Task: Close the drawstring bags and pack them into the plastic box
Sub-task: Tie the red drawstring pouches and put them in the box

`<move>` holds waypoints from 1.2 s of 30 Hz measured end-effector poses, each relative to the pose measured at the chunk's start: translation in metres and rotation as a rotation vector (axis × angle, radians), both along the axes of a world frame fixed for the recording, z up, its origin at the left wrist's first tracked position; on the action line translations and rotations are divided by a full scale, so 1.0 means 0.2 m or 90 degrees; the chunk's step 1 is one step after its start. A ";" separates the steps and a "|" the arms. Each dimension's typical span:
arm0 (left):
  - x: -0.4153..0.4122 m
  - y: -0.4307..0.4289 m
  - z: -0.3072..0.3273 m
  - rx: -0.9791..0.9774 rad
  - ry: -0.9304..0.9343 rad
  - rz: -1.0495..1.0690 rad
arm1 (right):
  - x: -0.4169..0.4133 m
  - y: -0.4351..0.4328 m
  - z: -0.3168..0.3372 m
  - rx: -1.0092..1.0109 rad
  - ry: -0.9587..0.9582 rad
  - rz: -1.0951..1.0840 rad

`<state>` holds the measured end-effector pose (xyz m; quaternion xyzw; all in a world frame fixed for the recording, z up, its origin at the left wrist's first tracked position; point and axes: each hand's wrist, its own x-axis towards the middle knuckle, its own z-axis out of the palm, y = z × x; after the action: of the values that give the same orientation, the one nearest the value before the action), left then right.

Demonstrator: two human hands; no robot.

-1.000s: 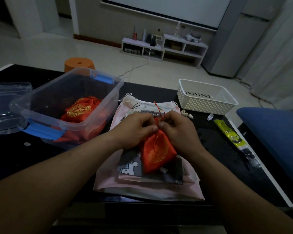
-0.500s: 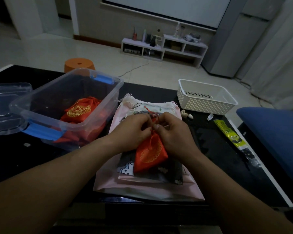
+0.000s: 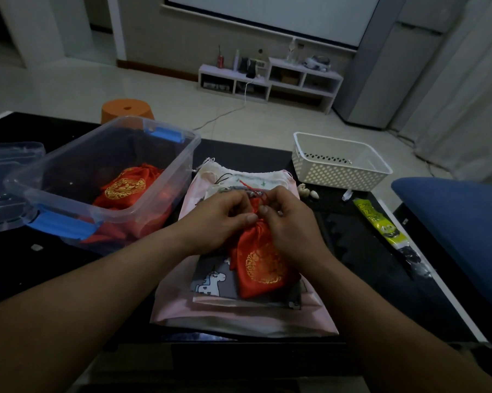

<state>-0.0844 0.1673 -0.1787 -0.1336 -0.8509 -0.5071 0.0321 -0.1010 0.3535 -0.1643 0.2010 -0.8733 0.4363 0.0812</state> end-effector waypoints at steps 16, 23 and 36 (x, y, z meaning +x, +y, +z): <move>0.05 -0.02 0.04 -0.091 -0.057 0.007 | -0.03 0.01 0.00 -0.038 -0.033 -0.082; 0.08 0.04 0.04 0.121 -0.151 0.077 | -0.01 -0.04 0.05 -0.108 -0.061 -0.082; 0.22 -0.03 0.31 0.394 -0.206 0.087 | 0.04 -0.07 0.23 -0.405 -0.478 0.103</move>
<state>-0.0410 0.1612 -0.1172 0.0215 -0.6581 -0.7520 -0.0306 -0.0925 0.3400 -0.1184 0.0624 -0.6472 0.7284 -0.2159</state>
